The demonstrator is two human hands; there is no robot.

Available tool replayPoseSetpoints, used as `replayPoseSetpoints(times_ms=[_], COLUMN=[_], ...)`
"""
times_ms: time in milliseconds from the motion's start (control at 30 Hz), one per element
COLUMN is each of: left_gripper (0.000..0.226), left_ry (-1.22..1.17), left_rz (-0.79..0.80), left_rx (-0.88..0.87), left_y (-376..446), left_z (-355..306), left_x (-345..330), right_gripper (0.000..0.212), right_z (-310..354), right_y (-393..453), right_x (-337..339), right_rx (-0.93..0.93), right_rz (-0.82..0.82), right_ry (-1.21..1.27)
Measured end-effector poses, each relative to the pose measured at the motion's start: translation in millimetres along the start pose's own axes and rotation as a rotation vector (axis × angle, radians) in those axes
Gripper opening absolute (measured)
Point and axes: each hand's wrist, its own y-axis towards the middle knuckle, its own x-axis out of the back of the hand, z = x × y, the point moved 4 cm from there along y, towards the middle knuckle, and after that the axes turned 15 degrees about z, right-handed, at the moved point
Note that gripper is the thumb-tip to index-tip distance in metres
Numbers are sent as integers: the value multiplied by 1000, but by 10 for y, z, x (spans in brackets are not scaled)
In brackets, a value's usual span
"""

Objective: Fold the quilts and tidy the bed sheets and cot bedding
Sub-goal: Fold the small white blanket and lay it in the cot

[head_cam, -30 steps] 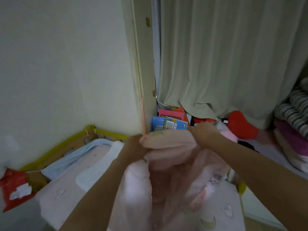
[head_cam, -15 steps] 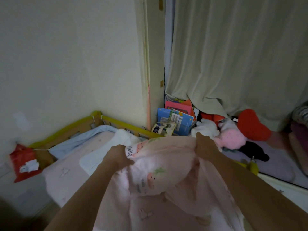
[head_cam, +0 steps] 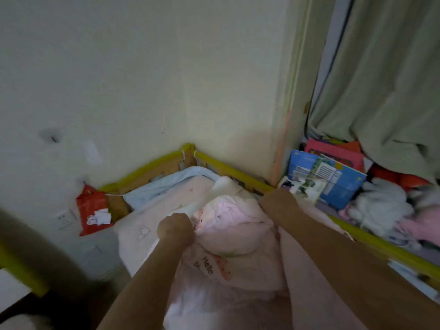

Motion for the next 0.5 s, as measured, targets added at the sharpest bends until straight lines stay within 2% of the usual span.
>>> replayPoseSetpoints(times_ms=[33,67,100,133,167,233,333,400,500], left_gripper=[32,36,39,39,35,28,20,18,19], left_ry=[-38,-50,-64,-107,-178,-392,-710,-828,-924], left_rz=[31,63,79,44,-20,-188,-366,-509,-783], left_rx=[19,28,37,46,52,71,50,30,-6], left_y=[181,355,525,683,821,1020,1185,1206,1062], left_z=[227,431,624,790,937,1210,1519,1740,2029], left_x=[60,134,243,390,555,948,1517,1986,2796], right_gripper=[7,20,26,18,5,26,23,16,7], right_z=[86,280,498,645,798,1054,1289,1410,1428], right_y=[267,412,593,814,1015,1387,1593,1628,1445], right_x=[229,539,847,1127,1377,1896,2697,3295,4167], right_rx=[-37,-6,24,7,41,76,92,120,39], right_rz=[-66,-101,-283,-282,-287,-377,-546,-672,-920], right_ry=[-87,-110,-206,-198,-170,-53,43,39,-29])
